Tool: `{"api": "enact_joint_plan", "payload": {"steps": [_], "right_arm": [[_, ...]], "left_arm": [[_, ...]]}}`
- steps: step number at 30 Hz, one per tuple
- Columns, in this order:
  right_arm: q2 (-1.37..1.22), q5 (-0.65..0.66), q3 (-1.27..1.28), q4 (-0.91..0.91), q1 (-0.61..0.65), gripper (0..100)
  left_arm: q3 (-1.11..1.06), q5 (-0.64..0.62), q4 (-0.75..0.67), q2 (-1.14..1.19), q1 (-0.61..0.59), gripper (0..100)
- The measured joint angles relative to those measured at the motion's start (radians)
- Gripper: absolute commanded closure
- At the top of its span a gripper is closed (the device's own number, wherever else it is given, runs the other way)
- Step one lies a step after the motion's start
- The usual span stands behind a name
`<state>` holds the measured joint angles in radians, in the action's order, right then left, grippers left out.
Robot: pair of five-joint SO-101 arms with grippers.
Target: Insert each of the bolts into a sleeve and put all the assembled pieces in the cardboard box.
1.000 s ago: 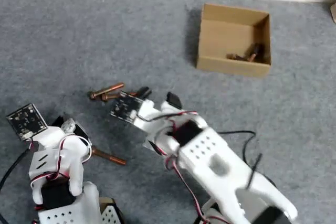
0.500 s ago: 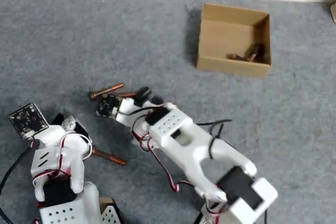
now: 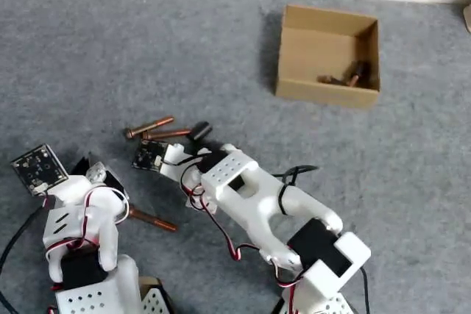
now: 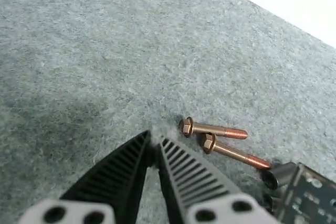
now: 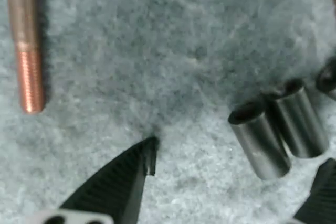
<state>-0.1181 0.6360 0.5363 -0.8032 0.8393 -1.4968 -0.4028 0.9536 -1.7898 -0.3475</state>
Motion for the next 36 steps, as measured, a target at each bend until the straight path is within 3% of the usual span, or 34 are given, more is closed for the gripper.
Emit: {"api": "enact_joint_plan", "payload": {"steps": [14, 23, 30, 36], "right_arm": [[-0.002, 0.114, -0.02, -0.132, 0.028, 58.1], [-0.003, 0.118, -0.029, -0.121, 0.028, 58.1], [-0.003, 0.121, -0.028, -0.06, 0.029, 58.1], [-0.005, 0.095, -0.026, 0.043, 0.037, 58.1]], "left_arm": [[0.0, 0.0, -0.002, 0.0, 0.0, 99], [0.002, 0.0, -0.006, 0.0, -0.216, 99], [0.025, 0.0, -0.006, -0.005, -0.316, 99], [0.026, 0.0, -0.006, -0.005, -0.328, 99]]}}
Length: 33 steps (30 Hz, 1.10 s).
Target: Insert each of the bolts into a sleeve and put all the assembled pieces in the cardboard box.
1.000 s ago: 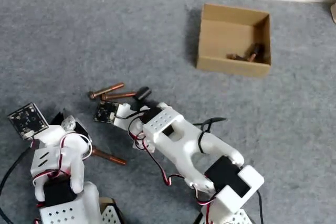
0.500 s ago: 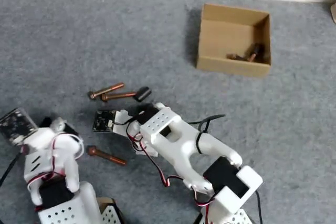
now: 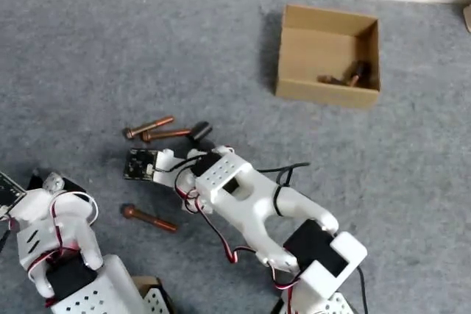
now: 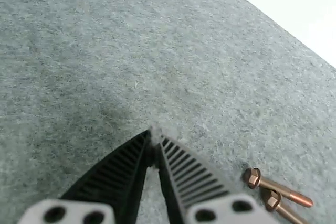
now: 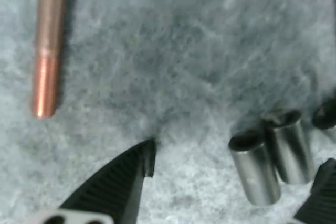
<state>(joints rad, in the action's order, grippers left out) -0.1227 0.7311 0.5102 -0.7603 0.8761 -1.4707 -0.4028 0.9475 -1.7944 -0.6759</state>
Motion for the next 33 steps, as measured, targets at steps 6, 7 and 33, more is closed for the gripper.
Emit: {"api": "enact_joint_plan", "payload": {"steps": [6, 7, 33], "right_arm": [[-0.003, 0.0, 0.002, 0.043, 0.008, 60.7], [-0.003, 0.0, 0.002, 0.044, 0.008, 62.9], [0.006, -0.005, 0.06, 0.021, 0.011, 81.9]], "left_arm": [[0.0, 0.0, 0.0, 0.0, 0.0, 99], [0.0, 0.0, 0.0, 0.0, 0.0, 99], [0.0, 0.0, 0.0, 0.005, 0.002, 99]]}}
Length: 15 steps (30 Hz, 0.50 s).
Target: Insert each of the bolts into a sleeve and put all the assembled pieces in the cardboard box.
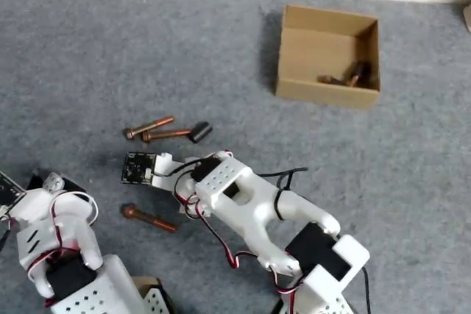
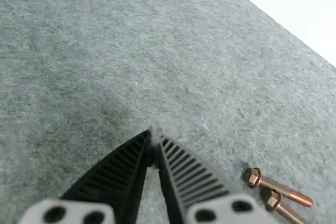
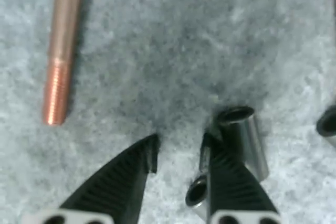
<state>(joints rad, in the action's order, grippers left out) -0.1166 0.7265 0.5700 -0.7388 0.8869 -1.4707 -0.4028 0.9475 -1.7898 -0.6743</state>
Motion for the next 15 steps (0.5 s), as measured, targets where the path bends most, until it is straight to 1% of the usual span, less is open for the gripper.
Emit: {"api": "enact_joint_plan", "payload": {"steps": [2, 4, 6, 9, 12, 15], "right_arm": [[0.0, -0.006, 0.0, 0.0, 0.0, 77.0], [0.0, -0.035, 0.002, 0.0, 0.0, 74.2], [-0.002, -0.06, 0.002, -0.002, -0.002, 74.1], [-0.012, -0.06, -0.026, -0.037, -0.005, 74.1], [-0.017, 0.005, -0.094, -0.135, -0.009, 74.1], [-0.02, 0.083, -0.167, -0.256, -0.044, 74.1]], "left_arm": [[0.0, 0.0, 0.0, 0.0, 0.0, 99], [0.0, 0.0, 0.0, 0.0, 0.0, 99], [0.0, 0.0, 0.0, 0.0, 0.0, 99], [0.0, -0.002, 0.0, 0.0, 0.0, 99], [0.0, -0.002, 0.0, 0.0, 0.0, 99], [0.0, -0.002, 0.0, 0.0, 0.0, 99]]}}
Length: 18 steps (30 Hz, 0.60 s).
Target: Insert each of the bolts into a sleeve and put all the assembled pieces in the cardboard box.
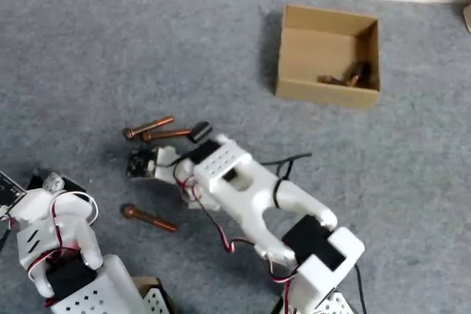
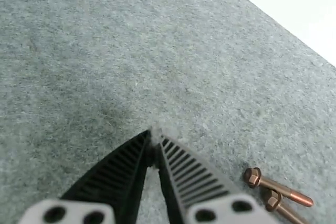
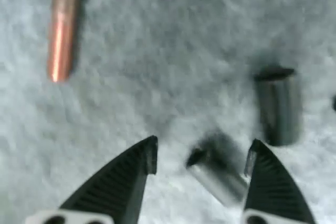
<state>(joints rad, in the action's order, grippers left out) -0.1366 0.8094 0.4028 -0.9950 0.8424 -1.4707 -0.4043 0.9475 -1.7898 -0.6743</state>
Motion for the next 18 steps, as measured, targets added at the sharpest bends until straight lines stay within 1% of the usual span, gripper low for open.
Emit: {"api": "enact_joint_plan", "payload": {"steps": [5, 8, 11, 18], "right_arm": [[0.0, 0.118, -0.126, -0.149, -0.092, 74.1], [0.0, 0.17, -0.155, -0.183, -0.144, 74.2], [0.0, 0.206, -0.161, -0.193, -0.157, 74.2], [0.0, 0.222, -0.157, -0.201, -0.153, 74.2]], "left_arm": [[0.0, 0.0, 0.0, 0.0, 0.0, 99], [0.0, 0.0, 0.0, 0.0, 0.0, 99], [0.0, 0.0, 0.0, 0.0, 0.0, 99], [0.0, 0.0, 0.0, 0.0, 0.0, 99]]}}
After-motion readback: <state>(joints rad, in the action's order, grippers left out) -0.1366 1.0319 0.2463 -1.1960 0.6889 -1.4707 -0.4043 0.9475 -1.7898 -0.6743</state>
